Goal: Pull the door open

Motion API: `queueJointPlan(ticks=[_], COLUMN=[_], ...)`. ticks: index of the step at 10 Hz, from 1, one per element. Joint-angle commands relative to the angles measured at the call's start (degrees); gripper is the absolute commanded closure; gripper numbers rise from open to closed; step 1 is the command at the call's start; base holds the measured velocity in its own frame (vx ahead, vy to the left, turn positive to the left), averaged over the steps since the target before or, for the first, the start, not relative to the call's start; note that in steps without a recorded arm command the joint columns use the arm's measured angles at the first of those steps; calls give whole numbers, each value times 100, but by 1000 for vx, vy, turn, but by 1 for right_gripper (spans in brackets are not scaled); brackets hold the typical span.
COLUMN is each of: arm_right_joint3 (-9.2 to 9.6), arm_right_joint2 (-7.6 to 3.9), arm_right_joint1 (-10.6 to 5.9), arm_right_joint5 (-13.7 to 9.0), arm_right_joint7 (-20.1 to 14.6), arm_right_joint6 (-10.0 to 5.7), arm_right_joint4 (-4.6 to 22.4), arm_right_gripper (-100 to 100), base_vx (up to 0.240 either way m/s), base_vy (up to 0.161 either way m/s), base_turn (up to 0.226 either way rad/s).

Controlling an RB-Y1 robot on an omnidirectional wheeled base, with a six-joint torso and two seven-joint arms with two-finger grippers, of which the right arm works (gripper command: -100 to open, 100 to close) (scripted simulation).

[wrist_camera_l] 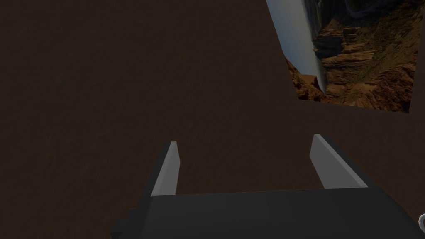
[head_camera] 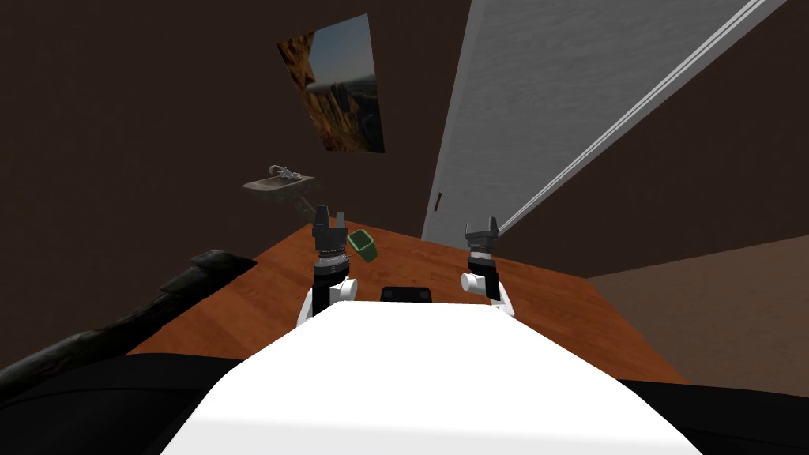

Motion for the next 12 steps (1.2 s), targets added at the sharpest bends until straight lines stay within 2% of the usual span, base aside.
queueJointPlan(ticks=[1,12], arm_right_joint3=[-15,-174], arm_right_joint2=[-12,-79], arm_right_joint1=[-58,-523], arm_right_joint5=[-87,-733], arm_right_joint7=[-178,-1391], arm_right_joint6=[-90,-539], arm_right_joint4=[239,1788], arm_right_gripper=[-100,-100], base_vx=[103,97], base_vy=[-4,-20], base_turn=[66,70])
